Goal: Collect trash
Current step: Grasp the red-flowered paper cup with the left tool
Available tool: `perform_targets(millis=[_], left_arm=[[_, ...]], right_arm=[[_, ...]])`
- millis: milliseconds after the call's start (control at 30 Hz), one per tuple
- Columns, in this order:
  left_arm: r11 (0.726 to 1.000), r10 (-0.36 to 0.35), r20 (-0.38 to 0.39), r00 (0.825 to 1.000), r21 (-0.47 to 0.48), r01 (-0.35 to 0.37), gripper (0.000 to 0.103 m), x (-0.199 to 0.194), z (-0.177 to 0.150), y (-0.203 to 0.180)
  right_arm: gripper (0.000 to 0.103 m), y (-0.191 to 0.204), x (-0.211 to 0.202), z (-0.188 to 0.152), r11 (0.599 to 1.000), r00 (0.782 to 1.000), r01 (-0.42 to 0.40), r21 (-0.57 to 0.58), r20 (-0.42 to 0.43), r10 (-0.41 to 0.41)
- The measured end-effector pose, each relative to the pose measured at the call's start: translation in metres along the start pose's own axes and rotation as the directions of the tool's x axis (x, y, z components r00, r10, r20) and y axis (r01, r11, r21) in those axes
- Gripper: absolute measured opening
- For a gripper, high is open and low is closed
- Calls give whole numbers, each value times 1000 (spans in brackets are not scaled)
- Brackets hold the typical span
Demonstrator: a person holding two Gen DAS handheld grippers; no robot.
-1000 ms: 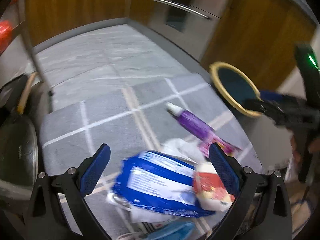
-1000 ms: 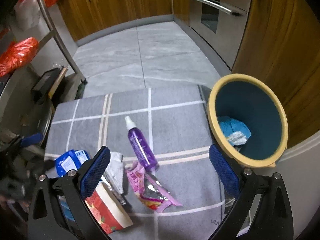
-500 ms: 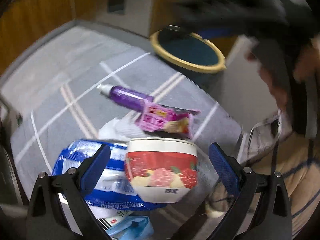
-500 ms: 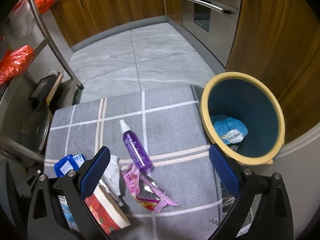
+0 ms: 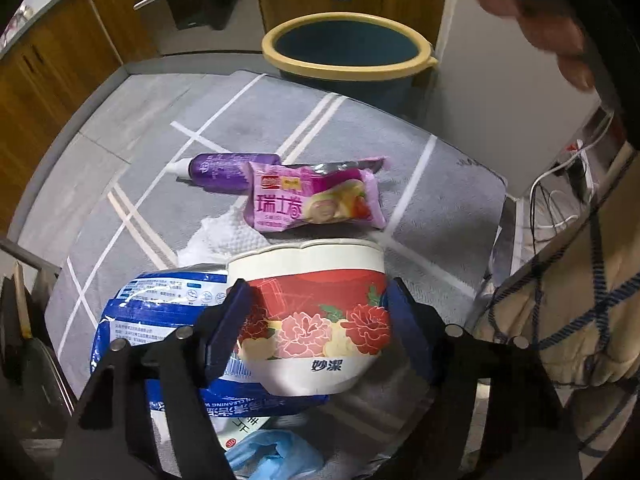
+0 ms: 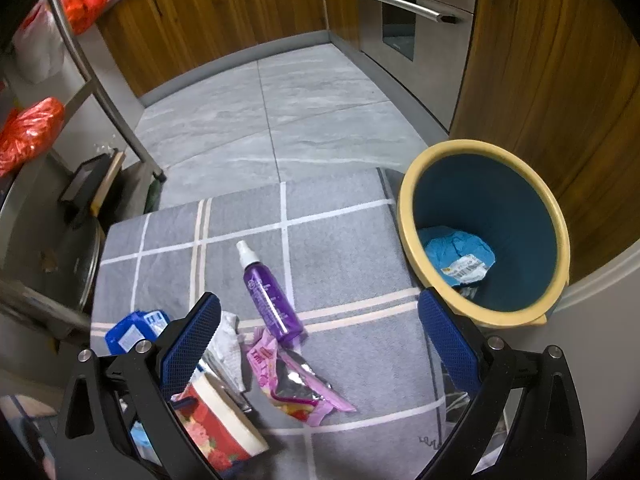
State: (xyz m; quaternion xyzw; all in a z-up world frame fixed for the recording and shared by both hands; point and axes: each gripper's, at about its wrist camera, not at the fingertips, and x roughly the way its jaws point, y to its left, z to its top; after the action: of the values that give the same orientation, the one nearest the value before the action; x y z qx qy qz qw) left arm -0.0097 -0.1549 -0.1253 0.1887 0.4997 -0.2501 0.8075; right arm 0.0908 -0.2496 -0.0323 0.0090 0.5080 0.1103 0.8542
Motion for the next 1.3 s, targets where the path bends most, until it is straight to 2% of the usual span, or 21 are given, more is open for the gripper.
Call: perform_targets(millis=[33,133,233,333,467,600,667,733,800,833,867,967,1067,1200,1300], left_arm=[[1000,-17,9,1000,-14,18,55,-2,1,3],[998,-44,42,998,-33,45,34,-9,5,8],[996,-57,79,995,-59,61,23,-19,8,14],[990,-68,130,989,-117,83,18,-31,12,28],[973,-47,162,986,-215,82,17,-39,14,52],[949,-38,137,990,-304,79,17,-34,10,72],[951,-26,112,993,-303,59,17,-29,8,74],[951,-37,120,992,-300,72,17,-28,7,74],[958,-46,129,991,-276,81,21,-29,9,69],[962,-53,126,991,-259,85,30,-27,9,65],[966,-57,112,992,-246,83,44,-24,9,60],[968,-49,101,994,-240,72,66,-21,6,54],[977,-20,80,997,-210,36,76,-16,6,47],[986,16,53,998,-165,-7,77,-5,7,40],[989,30,42,999,-146,-24,83,2,9,36]], right_arm=[[98,0,1,0,1000,1000,-2,0,-3,2],[98,-1,4,-1,1000,1000,6,-2,-21,-6],[98,-4,7,-3,1000,999,3,8,-38,-3],[98,-5,7,-3,1000,999,-5,19,-41,6],[98,-4,8,-3,1000,999,-6,8,-44,6],[98,-2,9,-4,1000,999,-9,-3,-48,8],[98,-1,10,-4,1000,999,-7,-9,-50,7],[98,-1,10,-4,1000,999,-6,-11,-51,5],[98,-1,10,-4,1000,999,-7,-9,-51,6],[98,-1,10,-4,1000,999,-8,-9,-51,7],[98,-1,10,-4,1000,999,-8,-8,-51,8],[98,-2,11,-4,1000,999,-4,-8,-54,4],[98,-3,11,-3,1000,998,-3,3,-57,4],[98,-7,11,-3,1000,998,1,20,-58,0],[98,-9,10,-3,1000,999,-1,29,-54,2]])
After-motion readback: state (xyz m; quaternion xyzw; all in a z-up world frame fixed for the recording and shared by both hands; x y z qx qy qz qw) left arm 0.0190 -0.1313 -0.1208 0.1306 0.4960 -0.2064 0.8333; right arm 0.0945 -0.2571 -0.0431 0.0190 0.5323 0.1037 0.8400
